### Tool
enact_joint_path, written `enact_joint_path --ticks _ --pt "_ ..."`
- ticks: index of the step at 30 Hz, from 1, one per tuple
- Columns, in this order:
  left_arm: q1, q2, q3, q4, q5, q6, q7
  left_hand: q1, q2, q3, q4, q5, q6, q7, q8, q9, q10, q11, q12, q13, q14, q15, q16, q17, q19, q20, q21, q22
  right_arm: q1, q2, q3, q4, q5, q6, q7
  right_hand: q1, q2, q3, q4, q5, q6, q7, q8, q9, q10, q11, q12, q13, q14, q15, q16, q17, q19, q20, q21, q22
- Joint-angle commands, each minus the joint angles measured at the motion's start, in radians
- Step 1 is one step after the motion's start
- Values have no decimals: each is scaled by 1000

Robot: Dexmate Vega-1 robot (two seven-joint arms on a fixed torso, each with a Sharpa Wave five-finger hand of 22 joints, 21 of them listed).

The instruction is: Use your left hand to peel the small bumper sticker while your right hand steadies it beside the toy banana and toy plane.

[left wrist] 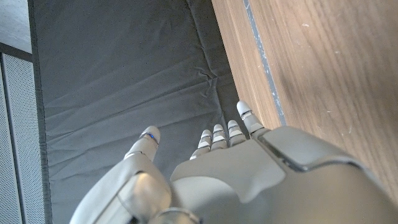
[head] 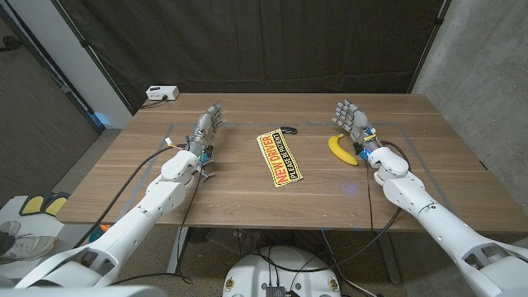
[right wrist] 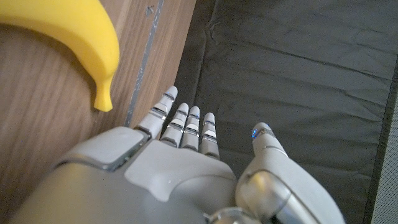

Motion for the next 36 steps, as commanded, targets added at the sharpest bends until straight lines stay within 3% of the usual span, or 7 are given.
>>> enact_joint_path --ticks 1,6,10,14,18,24,36 --pt "-2 -9 13 -20 34 -1 42 11 -2 6 -2 6 -7 -2 6 1 -3 5 7 4 -6 0 7 4 -22 5 6 1 48 17 5 109 16 11 38 9 1 5 -4 5 7 0 7 5 9 1 5 4 5 0 6 4 4 0 6 2" --pt "-14 -15 22 -15 41 8 43 12 -8 4 -7 5 -7 -7 6 1 0 13 8 4 -3 9 7 4 -22 15 2 1 51 17 7 121 17 19 49 9 2 4 -5 5 8 -1 7 5 9 0 5 4 4 0 6 4 3 0 6 2" --pt "-21 -15 33 -19 57 23 54 13 -20 -1 -17 4 10 -28 11 2 5 17 11 5 23 40 14 5 -14 68 -6 3 47 15 11 121 20 25 49 8 2 3 -5 5 8 -1 7 6 10 -1 6 4 4 0 7 5 3 -1 6 2" --pt "-25 -8 46 -31 89 47 82 17 -31 -5 -29 2 22 -43 13 2 21 20 17 6 39 61 18 5 -9 95 -13 4 44 15 15 123 23 31 52 8 2 2 -5 5 8 -1 7 6 10 -3 6 4 5 1 8 5 3 0 6 2" --pt "-23 16 59 -74 130 107 131 27 -45 -8 -48 1 45 -49 19 3 43 22 25 7 51 66 19 6 -19 102 -25 5 40 14 17 122 25 37 55 8 3 1 -6 5 8 -1 8 6 10 -2 6 4 6 2 8 5 3 0 6 2" --pt "-13 55 74 -154 201 207 218 61 -84 -13 -100 -2 87 -57 30 6 81 17 37 12 72 57 22 9 -56 104 -58 5 30 10 21 109 26 41 51 8 3 0 -7 5 8 -1 8 6 10 0 6 4 6 2 9 6 3 1 7 2" --pt "-16 111 95 -214 269 276 222 103 -132 -23 -159 0 83 -49 26 10 60 32 31 21 48 58 15 16 -100 115 -94 8 15 10 24 92 27 46 41 6 3 -2 -8 4 8 -2 9 6 11 1 7 4 6 3 10 7 4 1 7 2"
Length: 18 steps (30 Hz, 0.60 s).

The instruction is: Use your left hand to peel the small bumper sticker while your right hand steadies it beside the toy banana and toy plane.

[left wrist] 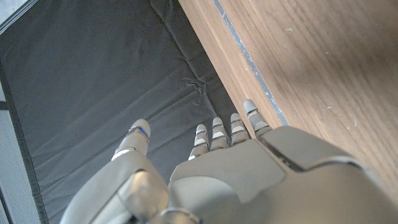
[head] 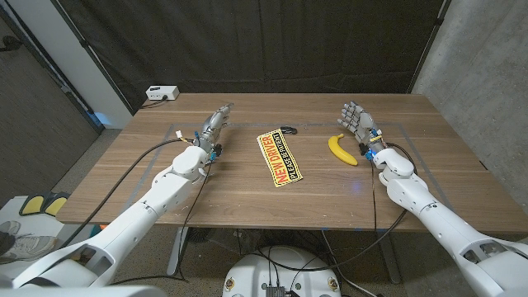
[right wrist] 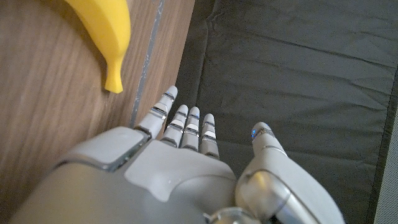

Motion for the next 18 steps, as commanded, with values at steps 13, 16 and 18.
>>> enact_joint_path --ticks 13,16,18 --pt "7 104 57 -195 207 273 120 66 -42 0 -57 9 7 45 9 7 -3 26 10 15 -16 14 5 11 -75 10 -14 5 -42 0 5 -41 1 22 -19 5 4 -2 -6 4 9 0 5 1 8 3 7 4 7 3 7 3 4 2 7 3" --pt "6 108 65 -229 234 337 147 86 -54 -3 -67 12 29 49 18 9 -2 26 11 18 -20 18 5 12 -85 11 -24 6 -49 0 8 -46 1 28 -23 5 3 -2 -6 4 9 0 5 1 8 2 7 4 7 3 7 3 4 2 7 3" --pt "2 112 72 -257 254 395 165 93 -62 -5 -70 13 37 49 21 9 -1 25 12 19 -21 18 5 13 -89 12 -28 6 -53 -1 9 -50 0 31 -25 5 4 -3 -6 4 9 0 5 1 9 1 8 4 7 3 7 3 4 3 7 3"
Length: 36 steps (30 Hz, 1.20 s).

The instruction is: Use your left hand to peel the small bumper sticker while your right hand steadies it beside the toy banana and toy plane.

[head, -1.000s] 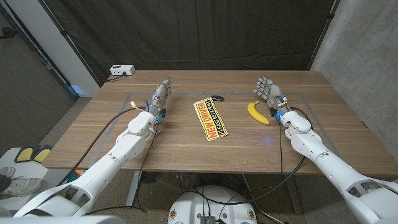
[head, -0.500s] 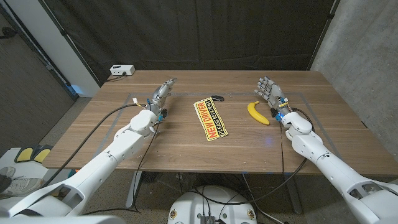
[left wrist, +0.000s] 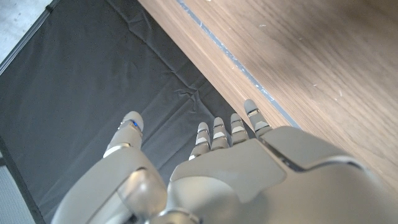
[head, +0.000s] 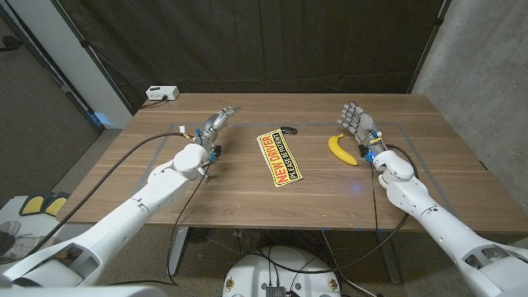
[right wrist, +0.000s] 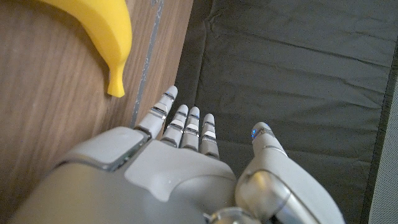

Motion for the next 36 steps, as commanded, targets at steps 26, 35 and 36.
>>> enact_joint_path --ticks 26,35,36 --pt "-272 79 238 -149 222 542 -184 92 -62 -32 -6 20 54 -84 14 11 -31 -8 4 22 -63 11 4 10 -124 12 -54 8 -64 -4 23 -39 1 79 -4 3 5 -4 -7 4 13 0 7 1 13 1 5 4 9 0 5 4 6 2 4 3" --pt "-375 99 327 -158 294 594 -340 103 -74 -44 0 23 69 -36 15 12 -20 -6 12 25 -62 0 8 10 -108 10 -56 9 -73 -2 27 -37 6 86 -8 1 5 -7 -6 4 14 0 8 2 13 2 5 4 10 0 6 5 6 2 4 3" --pt "-386 101 337 -163 303 609 -356 104 -75 -46 0 23 72 -34 16 12 -19 -7 13 25 -60 -1 9 10 -104 10 -56 9 -73 -1 28 -35 7 89 -5 0 5 -7 -7 4 14 0 8 2 14 2 5 4 10 0 6 5 6 2 4 3"
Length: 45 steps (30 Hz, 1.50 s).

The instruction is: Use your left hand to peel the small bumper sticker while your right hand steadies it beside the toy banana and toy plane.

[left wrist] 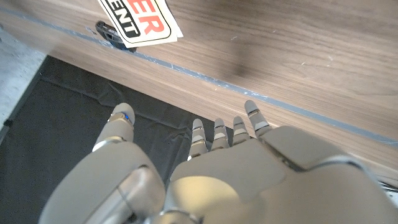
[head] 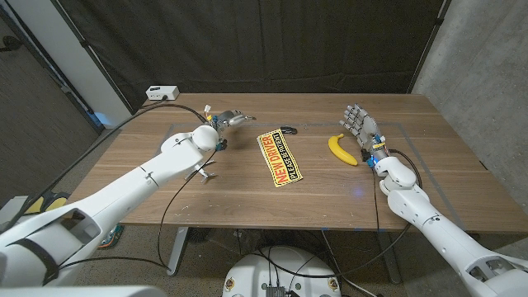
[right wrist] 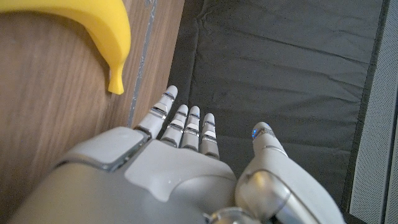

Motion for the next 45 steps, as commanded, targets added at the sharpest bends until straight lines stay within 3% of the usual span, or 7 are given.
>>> enact_joint_path --ticks 1,5,9,24,28,34,45 --pt "-139 28 118 -11 93 89 -209 12 -7 -8 1 8 16 16 9 3 16 -3 12 3 10 -9 10 5 -101 6 -2 3 -14 -1 6 -3 3 18 -2 0 5 -2 -1 4 7 0 4 2 8 -4 5 4 10 0 6 5 6 2 4 3" --pt "-191 40 177 -48 162 183 -262 15 -10 -25 11 8 62 62 18 5 45 0 27 7 41 -13 22 4 -55 4 2 2 -15 2 7 -1 5 22 0 -1 5 -3 -1 4 8 0 4 2 8 -5 6 4 10 1 6 5 6 2 4 3" --pt "-260 48 254 -73 232 267 -344 11 -12 -37 17 6 91 78 24 8 64 -4 36 9 70 -22 32 4 -17 -4 9 2 -15 7 8 6 8 33 6 -2 6 -3 0 4 8 0 4 2 9 -4 6 4 11 1 7 5 7 3 4 3" --pt "-454 9 463 -27 397 376 -571 27 2 -49 19 3 193 47 49 10 85 -12 46 13 80 -39 28 3 0 -8 -4 0 -23 21 15 25 23 63 24 -7 8 -4 2 4 10 1 5 2 13 -3 7 4 16 0 8 6 10 2 5 3" --pt "-499 -5 501 -10 423 361 -635 28 1 -56 20 2 215 59 52 10 88 -13 48 15 74 -45 24 3 12 -32 -5 0 -28 25 19 30 28 76 29 -9 8 -4 2 4 11 1 5 2 15 -2 7 4 16 0 8 6 10 1 5 3" --pt "-581 -52 607 23 518 385 -737 17 -8 -70 25 1 240 71 55 10 96 -13 52 16 77 -49 24 3 25 -39 -5 1 -32 33 24 44 36 96 42 -13 9 -5 4 4 11 2 5 2 17 1 8 4 18 0 9 6 11 2 6 3" --pt "-684 -130 703 125 586 357 -917 5 -11 -91 32 1 319 92 71 11 121 -16 63 18 90 -54 24 1 58 -51 -5 1 -27 55 32 84 58 138 81 -18 11 -5 7 4 14 4 6 2 21 1 9 4 25 0 10 6 17 2 8 3"
